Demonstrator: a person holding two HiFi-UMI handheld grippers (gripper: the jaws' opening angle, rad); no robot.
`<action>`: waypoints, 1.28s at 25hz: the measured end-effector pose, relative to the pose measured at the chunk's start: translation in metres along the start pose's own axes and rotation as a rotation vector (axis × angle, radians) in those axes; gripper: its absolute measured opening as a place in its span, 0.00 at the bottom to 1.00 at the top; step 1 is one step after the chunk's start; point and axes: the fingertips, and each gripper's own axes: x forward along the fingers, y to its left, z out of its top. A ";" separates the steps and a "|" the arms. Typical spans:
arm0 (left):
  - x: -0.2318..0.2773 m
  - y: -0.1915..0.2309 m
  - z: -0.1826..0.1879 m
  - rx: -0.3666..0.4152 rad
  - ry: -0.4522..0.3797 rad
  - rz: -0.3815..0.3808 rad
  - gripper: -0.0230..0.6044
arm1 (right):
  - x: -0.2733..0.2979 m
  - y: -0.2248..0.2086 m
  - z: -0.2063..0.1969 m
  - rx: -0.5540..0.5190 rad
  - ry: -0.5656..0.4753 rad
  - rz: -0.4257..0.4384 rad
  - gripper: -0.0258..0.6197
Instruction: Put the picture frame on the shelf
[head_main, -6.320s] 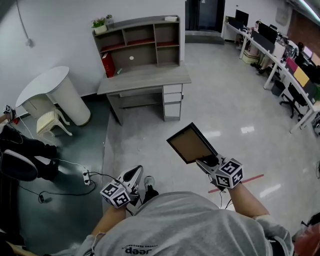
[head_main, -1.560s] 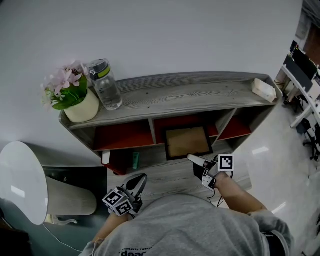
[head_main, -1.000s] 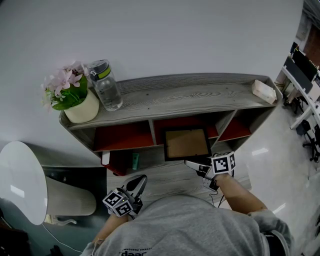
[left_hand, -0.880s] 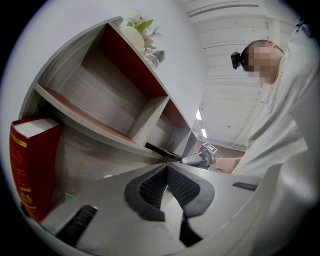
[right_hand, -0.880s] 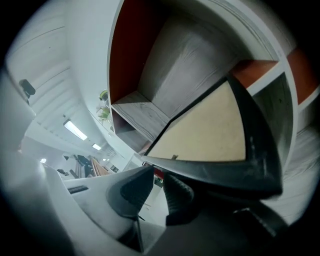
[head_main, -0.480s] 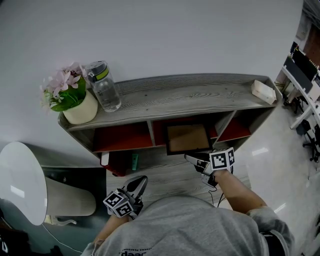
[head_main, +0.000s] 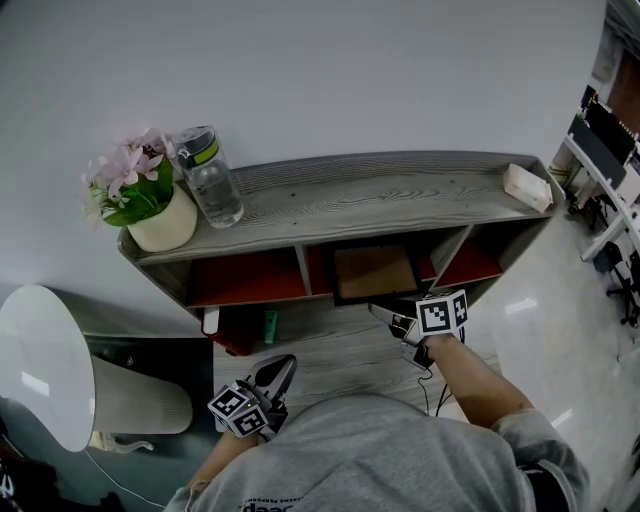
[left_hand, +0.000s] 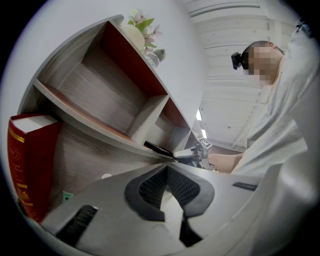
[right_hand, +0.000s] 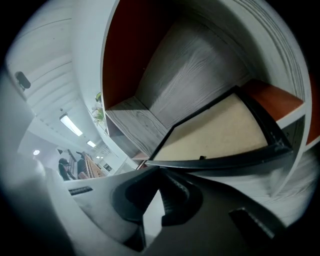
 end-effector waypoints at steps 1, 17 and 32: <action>0.000 0.000 0.000 -0.001 -0.001 0.000 0.05 | 0.001 -0.001 0.001 -0.002 0.000 -0.003 0.04; 0.002 0.004 0.002 -0.003 0.002 0.006 0.05 | 0.011 -0.009 0.013 -0.026 0.009 -0.030 0.04; 0.003 0.010 0.008 -0.002 -0.006 -0.034 0.05 | 0.009 0.013 0.000 0.042 0.010 0.088 0.05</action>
